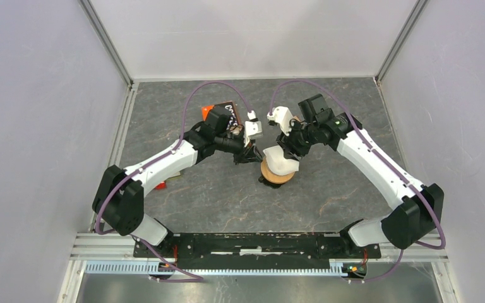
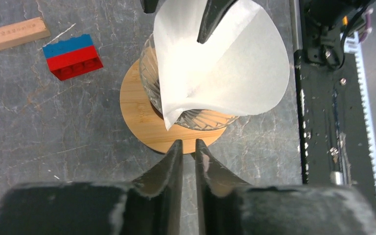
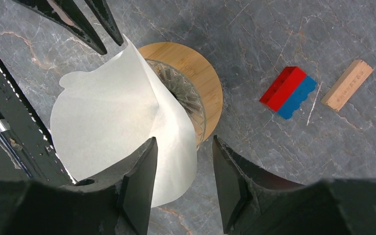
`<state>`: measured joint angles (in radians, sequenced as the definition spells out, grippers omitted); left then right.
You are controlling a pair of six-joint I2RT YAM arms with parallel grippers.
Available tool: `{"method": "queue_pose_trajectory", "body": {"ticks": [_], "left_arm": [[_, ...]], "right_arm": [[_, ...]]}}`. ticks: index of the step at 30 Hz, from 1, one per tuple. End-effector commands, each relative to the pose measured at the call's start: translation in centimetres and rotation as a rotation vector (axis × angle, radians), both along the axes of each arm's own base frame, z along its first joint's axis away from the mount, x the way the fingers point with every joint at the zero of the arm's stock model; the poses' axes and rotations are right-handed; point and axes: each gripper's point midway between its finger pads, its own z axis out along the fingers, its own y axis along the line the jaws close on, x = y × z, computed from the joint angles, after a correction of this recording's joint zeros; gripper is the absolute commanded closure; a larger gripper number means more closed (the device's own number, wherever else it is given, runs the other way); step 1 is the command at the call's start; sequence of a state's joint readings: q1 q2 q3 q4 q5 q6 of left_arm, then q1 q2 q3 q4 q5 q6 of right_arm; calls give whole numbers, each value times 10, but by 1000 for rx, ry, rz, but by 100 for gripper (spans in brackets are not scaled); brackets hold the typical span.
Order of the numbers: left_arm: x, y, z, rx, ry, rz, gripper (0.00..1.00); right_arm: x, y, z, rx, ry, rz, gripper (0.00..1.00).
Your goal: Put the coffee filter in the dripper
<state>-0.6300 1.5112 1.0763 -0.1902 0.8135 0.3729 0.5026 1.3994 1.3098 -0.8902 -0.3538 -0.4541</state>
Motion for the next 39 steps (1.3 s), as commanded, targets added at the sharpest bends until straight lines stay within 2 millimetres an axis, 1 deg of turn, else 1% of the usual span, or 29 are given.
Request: {"method": "queue_pose_trajectory", "body": {"ticks": [1,4,6,9,11,14,22,26,32,36,39], "left_arm": [[-2,2,31,-19,-138,-70,71],[-4,2,39,-24,-151,-94,61],[-4,0,44,-32,-151,-103,56],[-1,-4,51,-44,-154,-111,54],[1,-7,53,-47,-153,-114,54],[7,-11,51,-40,-160,-113,56],[11,-14,46,-27,-167,-128,63],[11,-13,44,-17,-171,-134,68],[10,-14,39,-15,-151,-140,83],[9,-15,36,-14,-136,-147,97],[6,-15,32,-10,-131,-153,98]], "right_arm": [[7,-1,31,26,-89,-7,47],[4,-1,32,32,-85,0,47],[3,-2,32,31,-81,-2,47],[1,-3,32,33,-78,1,47],[0,-5,32,31,-78,1,49],[-1,-5,29,26,-70,3,51],[-5,-4,21,26,-45,23,62],[-6,-2,20,32,-38,29,68],[-7,-2,16,32,-26,31,75],[-7,-2,16,33,-25,31,77],[-7,-1,15,33,-21,33,78]]}}
